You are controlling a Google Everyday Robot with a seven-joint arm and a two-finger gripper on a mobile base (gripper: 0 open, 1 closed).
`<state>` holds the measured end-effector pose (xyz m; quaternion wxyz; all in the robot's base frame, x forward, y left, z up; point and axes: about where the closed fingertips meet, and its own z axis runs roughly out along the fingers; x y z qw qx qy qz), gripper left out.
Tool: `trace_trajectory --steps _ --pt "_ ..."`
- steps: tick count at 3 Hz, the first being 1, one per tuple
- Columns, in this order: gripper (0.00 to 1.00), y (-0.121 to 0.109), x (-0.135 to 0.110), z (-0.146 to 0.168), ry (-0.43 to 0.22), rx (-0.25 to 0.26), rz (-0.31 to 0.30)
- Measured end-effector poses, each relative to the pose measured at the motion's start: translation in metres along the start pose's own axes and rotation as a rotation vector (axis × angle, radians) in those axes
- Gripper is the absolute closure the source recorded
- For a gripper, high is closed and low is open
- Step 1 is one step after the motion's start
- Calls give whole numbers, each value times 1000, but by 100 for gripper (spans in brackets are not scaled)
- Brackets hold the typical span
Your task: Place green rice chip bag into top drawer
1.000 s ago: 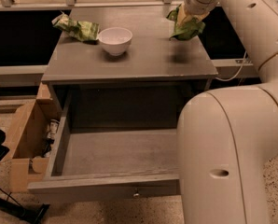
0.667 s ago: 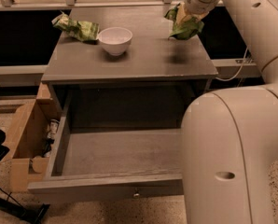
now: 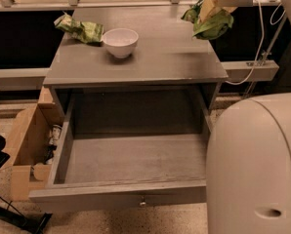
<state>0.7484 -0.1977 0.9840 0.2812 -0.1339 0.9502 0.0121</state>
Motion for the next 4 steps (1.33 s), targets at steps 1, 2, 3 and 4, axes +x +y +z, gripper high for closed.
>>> trace_trajectory --steps 1,2,3,4 --pt "100 -7 46 -38 85 -50 -71" --pt "100 -15 111 -36 184 -184 -74" --pt "100 -19 194 -12 258 -401 17" --pt "100 -9 243 14 291 -563 94"
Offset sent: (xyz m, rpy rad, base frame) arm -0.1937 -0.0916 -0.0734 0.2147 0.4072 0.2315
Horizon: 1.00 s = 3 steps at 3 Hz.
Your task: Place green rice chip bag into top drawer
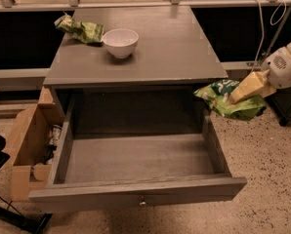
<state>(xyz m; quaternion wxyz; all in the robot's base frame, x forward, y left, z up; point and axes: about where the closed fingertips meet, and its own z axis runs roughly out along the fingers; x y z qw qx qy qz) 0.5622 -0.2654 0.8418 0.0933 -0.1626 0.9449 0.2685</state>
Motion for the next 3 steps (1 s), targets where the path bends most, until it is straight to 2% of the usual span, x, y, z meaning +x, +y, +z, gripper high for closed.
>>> trace_trajectory --steps 1,2,3 --pt "100 19 7 41 34 -178 -38" --pt "100 41 -2 91 94 -270 -92" --pt "100 70 -11 139 152 -325 -160"
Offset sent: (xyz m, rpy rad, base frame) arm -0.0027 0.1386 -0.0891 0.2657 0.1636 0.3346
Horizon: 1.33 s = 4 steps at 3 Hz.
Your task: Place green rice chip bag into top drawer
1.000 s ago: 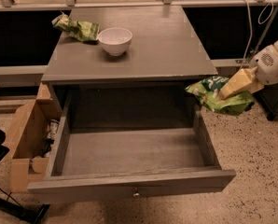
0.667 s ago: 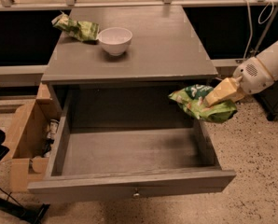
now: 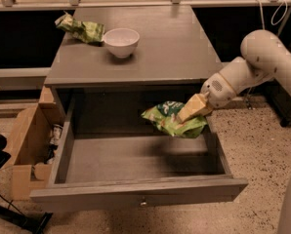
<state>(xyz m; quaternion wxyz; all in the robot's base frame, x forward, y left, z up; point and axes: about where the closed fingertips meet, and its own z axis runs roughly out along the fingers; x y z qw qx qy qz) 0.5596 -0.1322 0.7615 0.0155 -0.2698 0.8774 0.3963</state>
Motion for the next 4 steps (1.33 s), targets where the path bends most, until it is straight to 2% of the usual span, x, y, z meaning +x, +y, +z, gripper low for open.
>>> trace_trajectory --steps 1,2,4 --pt "100 16 -10 41 44 49 -47" --pt "98 4 0 52 52 130 -47" --pt "53 4 0 56 57 129 -49"
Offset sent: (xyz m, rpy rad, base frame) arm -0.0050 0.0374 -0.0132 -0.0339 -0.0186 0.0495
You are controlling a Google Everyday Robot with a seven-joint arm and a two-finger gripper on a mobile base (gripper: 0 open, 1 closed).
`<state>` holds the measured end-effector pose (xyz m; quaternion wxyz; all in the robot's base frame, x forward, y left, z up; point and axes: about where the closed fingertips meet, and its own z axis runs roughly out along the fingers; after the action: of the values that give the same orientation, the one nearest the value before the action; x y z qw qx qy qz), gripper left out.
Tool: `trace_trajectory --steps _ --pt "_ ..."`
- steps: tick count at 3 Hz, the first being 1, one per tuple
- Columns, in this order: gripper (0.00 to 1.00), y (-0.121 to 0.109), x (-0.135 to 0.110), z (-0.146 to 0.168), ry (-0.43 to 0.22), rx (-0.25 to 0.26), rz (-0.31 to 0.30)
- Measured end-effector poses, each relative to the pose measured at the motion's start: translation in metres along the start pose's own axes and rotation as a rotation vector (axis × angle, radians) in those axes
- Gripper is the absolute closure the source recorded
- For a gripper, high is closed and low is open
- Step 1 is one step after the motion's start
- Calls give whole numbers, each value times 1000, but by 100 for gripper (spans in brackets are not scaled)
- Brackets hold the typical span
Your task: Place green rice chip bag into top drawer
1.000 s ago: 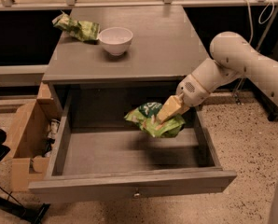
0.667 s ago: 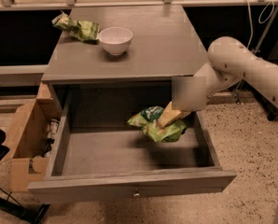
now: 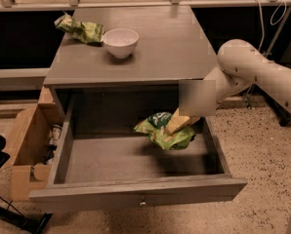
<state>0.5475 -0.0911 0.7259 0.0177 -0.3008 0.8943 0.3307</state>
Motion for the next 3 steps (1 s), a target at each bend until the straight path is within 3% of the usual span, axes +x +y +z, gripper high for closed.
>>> trace_trajectory --steps 2,3 --pt "6 1 -1 5 6 -5 -2" --pt "0 1 -1 6 7 -6 -2"
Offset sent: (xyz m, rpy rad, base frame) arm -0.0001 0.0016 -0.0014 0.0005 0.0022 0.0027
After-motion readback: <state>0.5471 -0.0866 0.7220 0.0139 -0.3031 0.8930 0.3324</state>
